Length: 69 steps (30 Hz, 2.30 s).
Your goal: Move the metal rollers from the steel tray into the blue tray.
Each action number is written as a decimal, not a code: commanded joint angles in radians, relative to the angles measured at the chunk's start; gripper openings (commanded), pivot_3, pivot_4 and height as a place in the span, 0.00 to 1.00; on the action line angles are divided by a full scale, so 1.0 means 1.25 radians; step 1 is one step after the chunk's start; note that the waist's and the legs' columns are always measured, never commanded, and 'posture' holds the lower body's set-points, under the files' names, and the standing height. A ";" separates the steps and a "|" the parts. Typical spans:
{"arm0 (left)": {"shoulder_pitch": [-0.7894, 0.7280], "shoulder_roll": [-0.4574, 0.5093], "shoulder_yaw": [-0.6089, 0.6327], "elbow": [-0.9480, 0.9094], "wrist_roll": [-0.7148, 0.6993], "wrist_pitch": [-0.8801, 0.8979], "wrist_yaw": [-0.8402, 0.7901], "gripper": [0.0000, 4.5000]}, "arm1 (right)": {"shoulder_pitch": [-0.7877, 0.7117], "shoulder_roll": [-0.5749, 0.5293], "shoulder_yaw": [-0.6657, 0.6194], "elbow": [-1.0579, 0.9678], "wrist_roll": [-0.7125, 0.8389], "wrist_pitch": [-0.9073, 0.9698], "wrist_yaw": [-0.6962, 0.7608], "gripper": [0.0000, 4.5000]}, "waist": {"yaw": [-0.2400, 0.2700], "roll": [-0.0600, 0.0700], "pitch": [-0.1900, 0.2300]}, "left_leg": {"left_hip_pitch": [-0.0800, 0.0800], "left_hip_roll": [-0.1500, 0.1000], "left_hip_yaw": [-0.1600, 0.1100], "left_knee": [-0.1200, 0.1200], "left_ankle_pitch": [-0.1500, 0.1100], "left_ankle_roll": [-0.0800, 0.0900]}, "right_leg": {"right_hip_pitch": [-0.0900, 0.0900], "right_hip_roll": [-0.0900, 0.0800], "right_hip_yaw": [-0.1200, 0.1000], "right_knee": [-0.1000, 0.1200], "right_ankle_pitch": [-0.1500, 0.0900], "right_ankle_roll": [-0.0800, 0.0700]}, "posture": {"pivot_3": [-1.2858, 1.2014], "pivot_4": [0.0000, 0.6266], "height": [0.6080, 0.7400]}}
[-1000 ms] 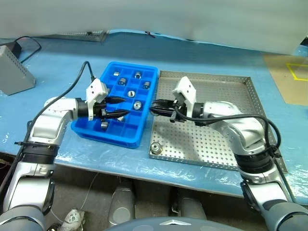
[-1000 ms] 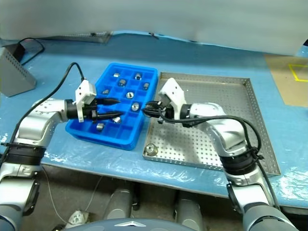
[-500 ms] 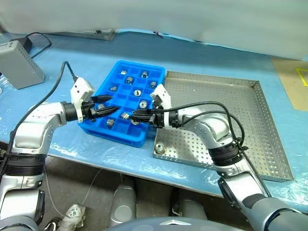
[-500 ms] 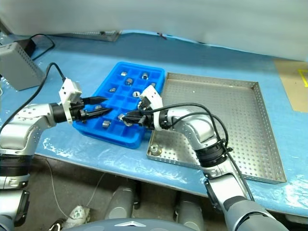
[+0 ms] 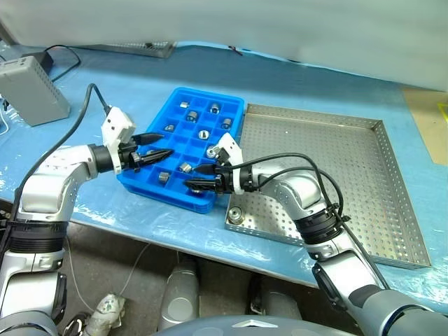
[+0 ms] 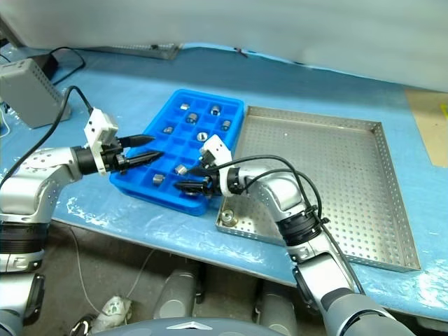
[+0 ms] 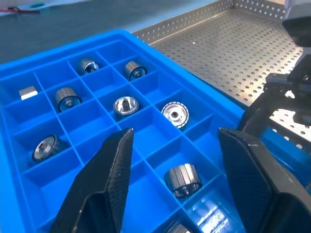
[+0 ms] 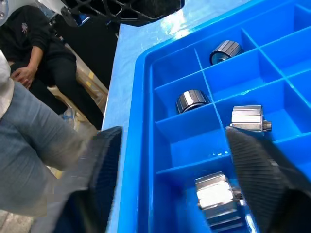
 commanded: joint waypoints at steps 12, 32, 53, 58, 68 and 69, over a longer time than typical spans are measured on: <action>-0.154 -0.112 -0.121 0.133 0.029 -0.088 -0.083 0.65 | 0.180 -0.402 -0.249 -0.432 0.180 0.142 0.095 0.82 | 0.003 -0.001 -0.001 | 0.000 -0.001 0.000 0.000 0.000 0.000 | 0.002 0.001 0.001 -0.003 0.000 0.002 | 0.56 0.24 1.00; -0.125 -0.117 -0.129 0.093 0.030 -0.063 -0.111 0.65 | 0.221 -0.353 0.005 -0.275 0.055 0.001 0.112 0.82 | -0.024 -0.002 -0.001 | 0.001 0.007 0.000 0.003 0.000 0.000 | 0.002 0.008 0.001 -0.003 0.002 -0.003 | 0.58 0.24 1.00; -0.107 -0.125 -0.124 0.079 0.027 -0.053 -0.080 0.65 | 0.214 -0.282 0.067 -0.138 -0.071 -0.075 0.111 0.82 | -0.023 -0.002 -0.001 | 0.002 0.007 0.000 0.003 0.000 0.000 | 0.003 0.008 0.001 -0.002 0.002 -0.003 | 0.59 0.24 1.00; -0.104 -0.132 -0.128 0.075 0.031 -0.055 -0.071 0.65 | 0.207 -0.286 0.067 -0.128 -0.086 -0.088 0.121 0.82 | -0.023 -0.002 -0.001 | 0.002 0.007 0.000 0.003 0.000 0.000 | 0.003 0.008 0.001 -0.002 0.002 -0.003 | 0.59 0.24 1.00; -0.109 -0.135 -0.126 0.082 0.037 -0.061 -0.060 0.65 | 0.207 -0.290 0.062 -0.118 -0.102 -0.105 0.130 0.37 | -0.023 -0.002 -0.001 | 0.002 0.007 0.000 0.003 0.000 0.001 | 0.003 0.008 0.001 -0.002 0.002 -0.003 | 0.59 0.24 1.00; -0.109 -0.136 -0.126 0.082 0.037 -0.061 -0.059 0.65 | 0.205 -0.287 0.060 -0.115 -0.105 -0.107 0.126 0.36 | -0.023 -0.002 -0.001 | 0.002 0.007 0.000 0.003 0.000 0.001 | 0.003 0.008 0.001 -0.002 0.002 -0.003 | 0.59 0.24 1.00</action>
